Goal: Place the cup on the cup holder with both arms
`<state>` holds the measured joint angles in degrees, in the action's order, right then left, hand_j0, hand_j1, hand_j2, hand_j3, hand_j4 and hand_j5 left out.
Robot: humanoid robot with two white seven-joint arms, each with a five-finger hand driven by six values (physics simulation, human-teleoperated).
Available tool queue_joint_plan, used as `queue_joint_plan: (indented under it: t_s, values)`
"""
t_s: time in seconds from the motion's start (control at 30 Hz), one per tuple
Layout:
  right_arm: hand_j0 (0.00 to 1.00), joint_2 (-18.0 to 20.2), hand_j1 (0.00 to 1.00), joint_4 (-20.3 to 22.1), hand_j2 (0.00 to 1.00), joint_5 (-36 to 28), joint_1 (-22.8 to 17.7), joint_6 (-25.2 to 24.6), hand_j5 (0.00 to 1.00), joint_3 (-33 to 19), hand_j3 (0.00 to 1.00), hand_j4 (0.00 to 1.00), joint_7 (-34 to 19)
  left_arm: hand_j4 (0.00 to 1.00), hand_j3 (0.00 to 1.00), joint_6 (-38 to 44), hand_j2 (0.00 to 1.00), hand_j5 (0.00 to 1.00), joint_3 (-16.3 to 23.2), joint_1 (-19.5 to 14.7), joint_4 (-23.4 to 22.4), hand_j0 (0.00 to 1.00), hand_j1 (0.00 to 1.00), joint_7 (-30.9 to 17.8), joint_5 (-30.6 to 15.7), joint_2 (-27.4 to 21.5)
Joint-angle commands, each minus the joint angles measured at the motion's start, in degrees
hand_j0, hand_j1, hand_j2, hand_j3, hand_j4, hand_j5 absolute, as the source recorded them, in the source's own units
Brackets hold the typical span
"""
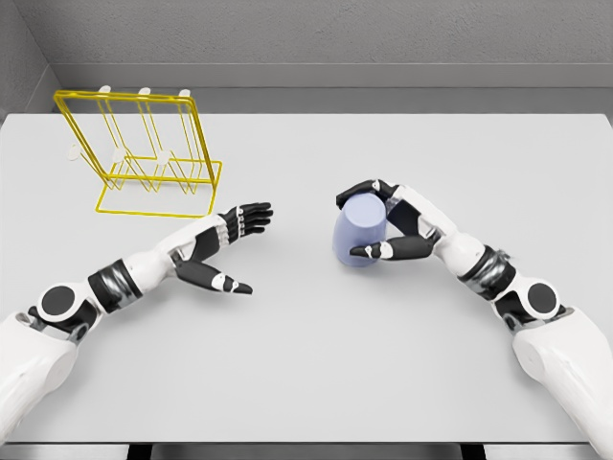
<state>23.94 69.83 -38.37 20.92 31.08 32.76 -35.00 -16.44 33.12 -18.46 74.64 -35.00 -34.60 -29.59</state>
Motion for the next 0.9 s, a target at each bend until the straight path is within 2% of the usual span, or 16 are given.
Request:
queue_joint_plan:
  t_s: [0.0,0.27,0.4,0.6,0.67,0.87]
  values:
    - [0.65,-2.1,0.65,0.0,0.65,0.7,0.0,-0.7,0.65,-0.1,0.65,0.65,0.0,1.0,1.0,0.1,1.0,1.0,0.0,0.0,0.2,1.0,1.0,0.0,-0.5,-0.2]
    - [0.65,-5.9,0.65,-0.4,0.65,1.6,0.2,-1.5,0.65,0.3,0.65,0.65,0.0,1.0,1.0,-0.1,1.0,1.0,-0.1,-0.3,-0.5,1.0,1.0,0.0,0.2,-0.4]
    - [0.66,-8.8,0.66,-3.0,0.66,4.1,1.2,-1.5,0.66,0.8,0.66,0.66,0.0,1.0,1.0,-0.1,1.0,1.0,-0.2,-0.3,-0.5,1.0,1.0,0.0,0.2,-0.3]
    - [0.65,-9.4,0.65,-5.6,0.65,4.1,1.5,-1.5,0.65,1.2,0.65,0.65,0.0,1.0,1.0,-0.1,1.0,1.0,-0.2,-0.3,-0.5,1.0,1.0,0.0,0.2,-0.4]
    - [0.66,-9.4,0.66,-6.1,0.66,5.1,1.6,-1.5,0.66,1.2,0.66,0.66,0.0,1.0,1.0,0.0,1.0,1.0,-2.8,0.5,-0.5,1.0,1.0,0.0,0.3,-0.4]
    - [0.66,-10.6,0.66,-7.0,0.66,5.3,1.6,-1.5,0.66,1.7,0.66,0.66,0.0,1.0,1.0,-0.1,1.0,1.0,-2.8,0.3,-1.7,1.0,1.0,0.0,0.3,0.0]
